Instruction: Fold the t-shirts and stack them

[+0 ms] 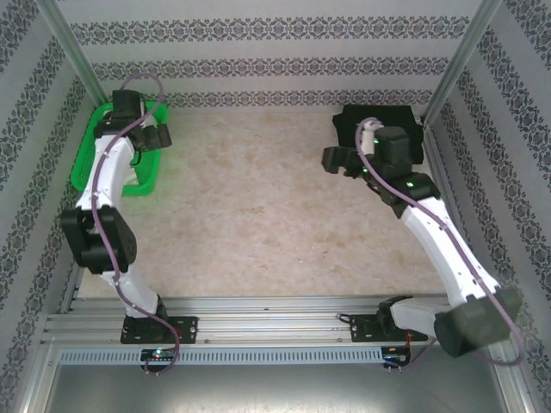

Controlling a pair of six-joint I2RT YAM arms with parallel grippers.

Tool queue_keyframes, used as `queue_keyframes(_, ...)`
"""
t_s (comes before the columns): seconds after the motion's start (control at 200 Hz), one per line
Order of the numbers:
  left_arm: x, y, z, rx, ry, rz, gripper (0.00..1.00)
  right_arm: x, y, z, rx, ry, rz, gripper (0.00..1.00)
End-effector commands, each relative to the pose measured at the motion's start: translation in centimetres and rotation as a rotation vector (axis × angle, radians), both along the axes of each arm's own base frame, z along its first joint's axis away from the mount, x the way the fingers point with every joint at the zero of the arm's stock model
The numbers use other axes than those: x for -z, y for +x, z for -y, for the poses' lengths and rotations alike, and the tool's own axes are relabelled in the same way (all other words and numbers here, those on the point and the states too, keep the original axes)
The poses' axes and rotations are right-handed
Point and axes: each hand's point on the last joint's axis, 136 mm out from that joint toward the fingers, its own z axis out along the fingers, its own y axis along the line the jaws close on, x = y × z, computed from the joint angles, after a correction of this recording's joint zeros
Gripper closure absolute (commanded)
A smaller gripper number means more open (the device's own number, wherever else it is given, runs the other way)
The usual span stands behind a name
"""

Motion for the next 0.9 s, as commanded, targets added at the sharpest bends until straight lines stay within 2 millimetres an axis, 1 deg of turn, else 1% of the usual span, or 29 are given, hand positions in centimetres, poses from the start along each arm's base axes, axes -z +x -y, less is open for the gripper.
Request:
queue_keyframes(0.0, 2.0, -2.2, -1.7, -0.058, -0.142, -0.139, 0.05, -0.1, -1.7, -3.7, -0.109, 0.033, -0.1, 0.02)
queue_keyframes(0.08, 3.8, -1.7, -2.9, -0.08, -0.167, -0.175, 0.07, 0.4, -1.8, -5.6, -0.152, 0.033, -0.136, 0.02)
queue_keyframes(0.185, 6.3, -1.3, -4.3, -0.109, -0.158, -0.213, 0.08, 0.9, -2.0, -7.2, -0.195, 0.042, -0.162, 0.02)
queue_keyframes(0.295, 7.8, -0.8, -6.6, -0.178, -0.162, -0.212, 0.09, 1.0, -2.3, -8.4, -0.228, 0.069, -0.183, 0.02)
queue_keyframes(0.365, 8.5, -0.1, -7.5, -0.19, -0.152, -0.197, 0.1, 1.2, -2.6, -8.9, -0.247, 0.078, -0.194, 0.02)
queue_keyframes(0.485, 9.6, 1.7, -8.8, -0.208, -0.139, -0.167, 0.1, 1.8, -3.0, -9.3, -0.252, 0.09, -0.215, 0.02)
queue_keyframes(0.555, 10.7, 2.1, -10.4, -0.263, -0.12, -0.167, 0.11, 2.0, -3.1, -9.2, -0.242, 0.096, -0.23, 0.02)
queue_keyframes(0.639, 12.1, 2.0, -12.6, -0.338, -0.098, -0.169, 0.11, 1.9, -3.5, -9.3, -0.243, 0.11, -0.246, 0.02)
queue_keyframes(0.704, 12.5, 1.9, -14.3, -0.375, -0.064, -0.171, 0.11, 1.8, -3.8, -9.2, -0.236, 0.113, -0.252, 0.02)
queue_keyframes(0.769, 13.1, 2.1, -15.5, -0.393, -0.066, -0.169, 0.09, 1.7, -4.1, -8.9, -0.22, 0.122, -0.254, 0.02)
queue_keyframes(0.819, 13.7, 2.1, -16.1, -0.408, -0.073, -0.176, 0.09, 1.9, -4.3, -8.7, -0.202, 0.129, -0.26, 0.02)
queue_keyframes(0.894, 14.9, 1.5, -17.0, -0.442, -0.049, -0.215, 0.1, 2.1, -4.7, -8.3, -0.183, 0.135, -0.271, 0.02)
